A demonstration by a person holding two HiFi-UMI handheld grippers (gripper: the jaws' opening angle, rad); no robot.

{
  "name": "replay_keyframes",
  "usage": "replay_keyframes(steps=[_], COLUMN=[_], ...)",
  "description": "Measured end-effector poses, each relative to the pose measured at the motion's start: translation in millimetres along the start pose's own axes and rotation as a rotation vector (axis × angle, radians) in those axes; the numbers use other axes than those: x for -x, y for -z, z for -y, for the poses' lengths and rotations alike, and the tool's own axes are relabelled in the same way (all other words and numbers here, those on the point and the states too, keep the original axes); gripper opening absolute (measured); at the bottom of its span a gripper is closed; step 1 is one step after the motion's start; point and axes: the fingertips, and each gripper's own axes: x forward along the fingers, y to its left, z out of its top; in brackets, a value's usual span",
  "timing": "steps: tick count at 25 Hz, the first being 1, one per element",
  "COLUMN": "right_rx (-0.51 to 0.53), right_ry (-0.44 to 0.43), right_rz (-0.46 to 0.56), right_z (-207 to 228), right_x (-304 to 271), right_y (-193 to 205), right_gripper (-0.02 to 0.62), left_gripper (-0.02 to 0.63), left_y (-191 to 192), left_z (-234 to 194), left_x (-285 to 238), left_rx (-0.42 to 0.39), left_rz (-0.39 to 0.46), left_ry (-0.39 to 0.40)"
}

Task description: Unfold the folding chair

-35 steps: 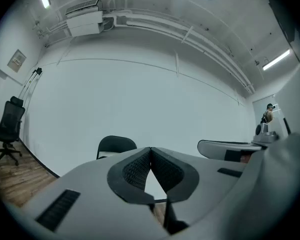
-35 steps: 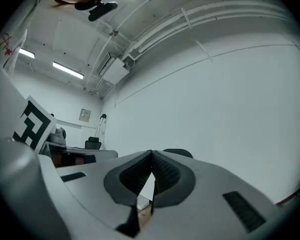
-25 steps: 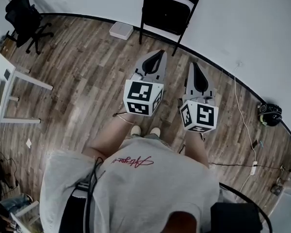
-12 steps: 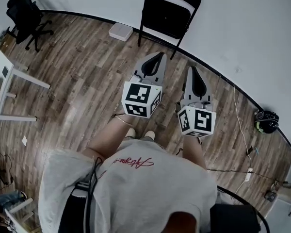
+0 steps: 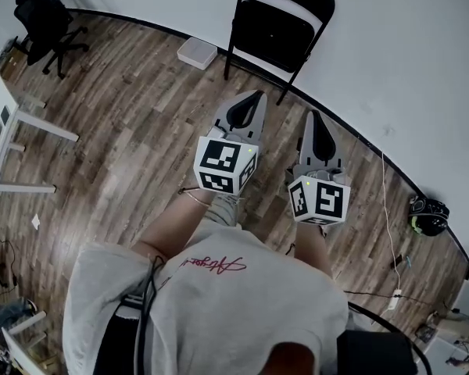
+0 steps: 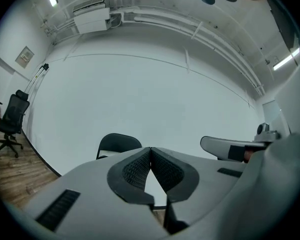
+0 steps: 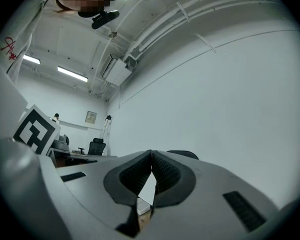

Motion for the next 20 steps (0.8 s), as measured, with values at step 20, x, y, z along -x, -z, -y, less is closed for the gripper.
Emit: replay_keyframes(steps=[20], right_rx=[0.064], right_ry=[-0.01], right_rz=[-0.012], right_z=[135], right_x=[-330], right_y=[40], right_gripper=[0.017], left_gripper=[0.197], left_y=[-25], left_z=[-128], left_x=[-353], left_rx=[-0.106], left_rz=[0.071], left_ry=[0.252])
